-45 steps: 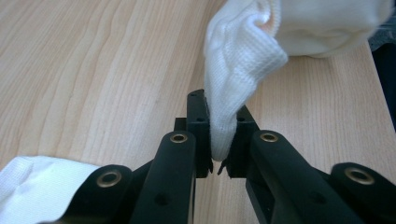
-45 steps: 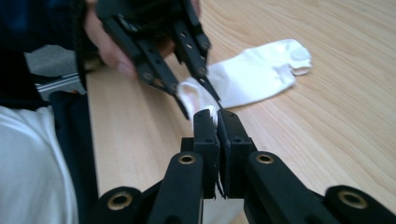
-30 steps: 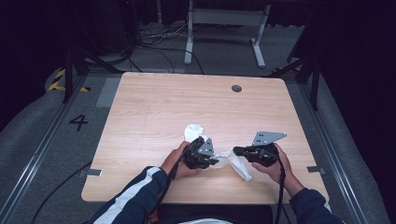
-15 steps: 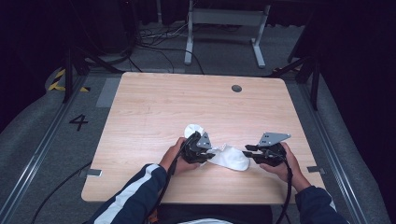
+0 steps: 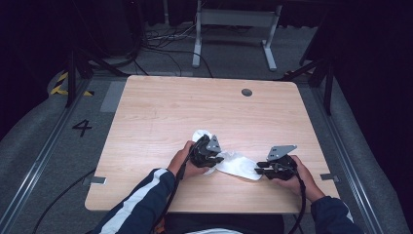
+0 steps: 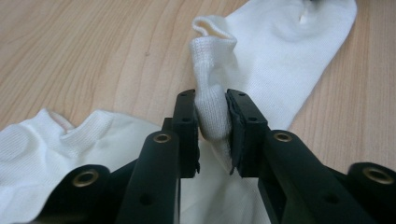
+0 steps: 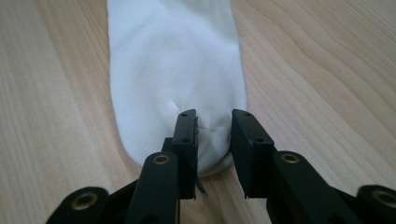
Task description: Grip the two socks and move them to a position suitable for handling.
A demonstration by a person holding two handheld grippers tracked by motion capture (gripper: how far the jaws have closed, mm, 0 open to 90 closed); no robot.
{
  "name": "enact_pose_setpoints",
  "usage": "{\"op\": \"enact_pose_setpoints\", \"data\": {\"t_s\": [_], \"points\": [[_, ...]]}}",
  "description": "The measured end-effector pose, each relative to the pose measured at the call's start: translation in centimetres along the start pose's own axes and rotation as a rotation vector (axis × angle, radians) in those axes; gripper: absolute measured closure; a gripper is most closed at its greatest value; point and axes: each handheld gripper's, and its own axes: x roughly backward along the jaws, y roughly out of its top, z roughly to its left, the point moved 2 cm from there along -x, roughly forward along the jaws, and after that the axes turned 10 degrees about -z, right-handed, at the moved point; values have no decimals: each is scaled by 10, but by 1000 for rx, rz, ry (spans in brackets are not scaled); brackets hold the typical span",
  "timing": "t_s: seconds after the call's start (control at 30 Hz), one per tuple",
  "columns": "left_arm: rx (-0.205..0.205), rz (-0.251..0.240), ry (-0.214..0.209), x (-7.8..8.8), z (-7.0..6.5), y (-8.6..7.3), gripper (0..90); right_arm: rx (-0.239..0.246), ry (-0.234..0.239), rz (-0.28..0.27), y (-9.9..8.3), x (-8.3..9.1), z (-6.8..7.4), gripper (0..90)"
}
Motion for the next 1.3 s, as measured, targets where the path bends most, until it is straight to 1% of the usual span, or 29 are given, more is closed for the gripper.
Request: {"op": "enact_pose_setpoints", "data": {"t_s": [0.07,0.13,0.17,0.2,0.23,0.27,0.3,0.33,0.37,0.4,0.43,0.47,0.5,0.57,0.6,0.67,0.7,0.77,0.8,0.87,0.93,0.97,1.0,1.1,1.13,1.2,1.23,1.27,1.3], "points": [[8,0,-2,-2,0,0,747,-4,31,9,-2,4,4,711],[2,8,15,-5,1,1,727,4,60,15,-3,9,12,682],[1,7,37,-6,2,2,684,16,84,15,-3,11,16,656],[9,4,69,-7,3,3,603,31,100,16,-2,13,21,634],[15,-1,79,-7,4,4,539,46,99,9,0,14,24,618],[19,-13,80,-6,4,5,503,41,105,-5,2,16,26,613],[18,-22,82,-5,5,5,488,43,112,-30,5,18,28,610],[18,-23,79,-4,6,5,481,51,100,-55,8,20,28,612],[22,-19,69,-4,6,5,480,52,71,-68,10,21,26,631],[31,-14,64,-5,7,4,472,47,58,-74,11,21,25,642],[36,-12,55,-6,7,4,476,48,43,-79,10,20,23,662],[28,-10,45,-7,7,3,491,41,23,-82,9,19,21,695],[27,-3,36,-8,6,3,519,39,-2,-85,7,17,18,721],[20,32,45,-12,5,3,519,54,-58,-87,5,12,15,737],[19,42,46,-14,5,2,519,56,-73,-76,4,9,14,753],[37,41,34,-16,7,1,516,57,-58,-56,2,4,13,764],[40,43,31,-15,8,0,517,54,-52,-48,1,3,14,778],[41,38,35,-16,9,0,519,59,-24,-29,-1,1,16,783],[48,37,34,-17,9,0,514,63,-10,-13,-2,1,18,786],[57,32,27,-19,10,1,526,65,8,-11,-3,2,20,787],[51,35,23,-20,9,2,540,72,24,3,-3,5,23,782],[49,37,21,-21,9,4,543,73,20,5,-3,6,24,767],[41,42,17,-21,8,4,568,78,16,-1,-2,7,26,763],[31,44,11,-22,7,5,619,64,14,-39,1,13,26,753],[35,42,-2,-23,7,6,648,59,20,-47,1,14,25,735],[40,44,1,-25,9,8,645,54,29,-36,-1,10,26,713],[49,40,8,-26,9,8,622,64,40,-25,-2,8,26,706],[49,40,8,-26,9,8,595,64,40,-25,-2,8,26,706],[54,47,14,-27,10,9,595,62,46,-18,-2,7,27,701]]}}
